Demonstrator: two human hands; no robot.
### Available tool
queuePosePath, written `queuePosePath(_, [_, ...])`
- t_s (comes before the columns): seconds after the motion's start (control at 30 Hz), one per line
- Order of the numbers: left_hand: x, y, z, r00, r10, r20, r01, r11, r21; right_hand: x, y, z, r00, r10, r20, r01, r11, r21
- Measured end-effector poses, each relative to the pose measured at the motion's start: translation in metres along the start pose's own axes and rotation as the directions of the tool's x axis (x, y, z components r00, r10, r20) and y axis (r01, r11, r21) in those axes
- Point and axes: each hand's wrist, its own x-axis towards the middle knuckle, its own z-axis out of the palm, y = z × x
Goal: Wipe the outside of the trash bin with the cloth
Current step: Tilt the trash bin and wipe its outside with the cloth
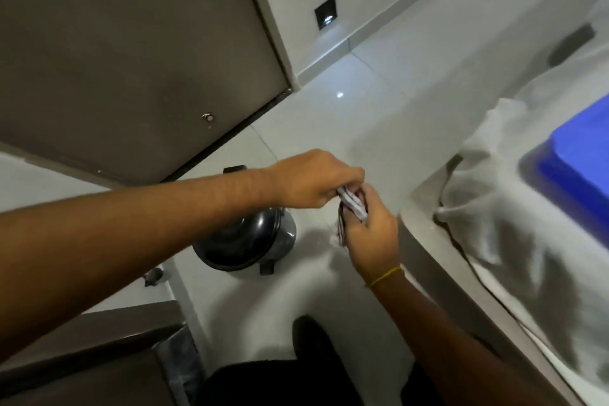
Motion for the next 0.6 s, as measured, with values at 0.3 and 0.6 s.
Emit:
queuePosePath(0.3, [-0.084, -0.109, 0.238, 0.929, 0.002, 0.371, -0.177, 0.881, 0.439, 0.023, 0.194, 0.136, 0.853, 0.511, 0.102, -0.502, 0.752, 0.427])
queuePosePath(0.6, [-0.081, -0.139, 0.267, 0.929, 0.135, 0.344, -0.269, 0.885, 0.379, 0.054, 0.252, 0.193, 0.919, 0.356, 0.167, -0.392, 0.867, 0.308])
